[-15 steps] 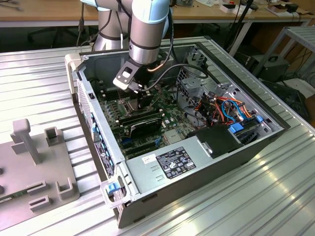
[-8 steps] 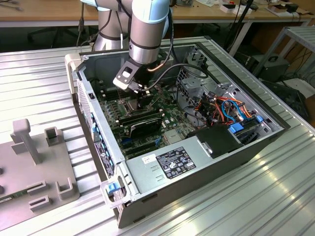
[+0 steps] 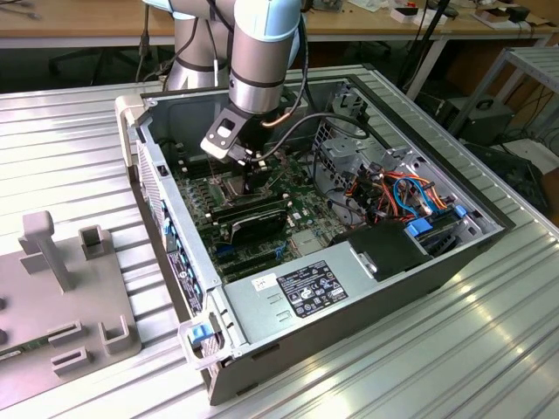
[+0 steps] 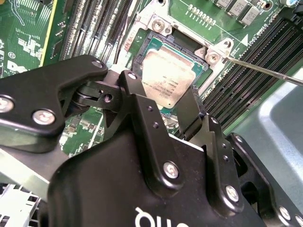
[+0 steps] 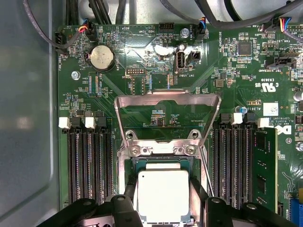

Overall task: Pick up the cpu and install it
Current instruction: 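Place the cpu into insertion slot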

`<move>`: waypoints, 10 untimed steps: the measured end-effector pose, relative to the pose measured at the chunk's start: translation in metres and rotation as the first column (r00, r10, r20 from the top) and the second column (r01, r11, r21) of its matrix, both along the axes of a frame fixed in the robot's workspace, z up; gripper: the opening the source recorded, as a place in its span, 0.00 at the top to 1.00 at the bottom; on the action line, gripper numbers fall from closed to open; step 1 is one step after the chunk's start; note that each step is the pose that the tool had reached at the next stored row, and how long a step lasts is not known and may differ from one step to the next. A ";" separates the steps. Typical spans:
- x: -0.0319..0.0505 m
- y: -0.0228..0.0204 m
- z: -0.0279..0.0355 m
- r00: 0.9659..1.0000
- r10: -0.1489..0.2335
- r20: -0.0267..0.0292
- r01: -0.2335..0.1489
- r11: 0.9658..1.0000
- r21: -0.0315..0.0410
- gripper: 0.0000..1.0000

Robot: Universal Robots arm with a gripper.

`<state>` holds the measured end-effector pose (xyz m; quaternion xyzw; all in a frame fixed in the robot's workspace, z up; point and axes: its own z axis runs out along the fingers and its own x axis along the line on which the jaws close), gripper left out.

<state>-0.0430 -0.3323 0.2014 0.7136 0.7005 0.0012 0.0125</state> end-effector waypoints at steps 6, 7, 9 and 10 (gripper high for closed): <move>0.0000 0.0000 0.0002 1.000 0.000 0.000 0.000 1.000 0.000 0.40; -0.0001 -0.0001 0.0011 1.000 0.000 0.000 0.000 1.000 0.000 0.40; 0.0000 0.0000 0.0046 1.000 0.000 0.000 0.000 1.000 0.000 0.40; 0.0000 0.0000 0.0062 1.000 0.000 0.000 0.000 1.000 0.000 0.40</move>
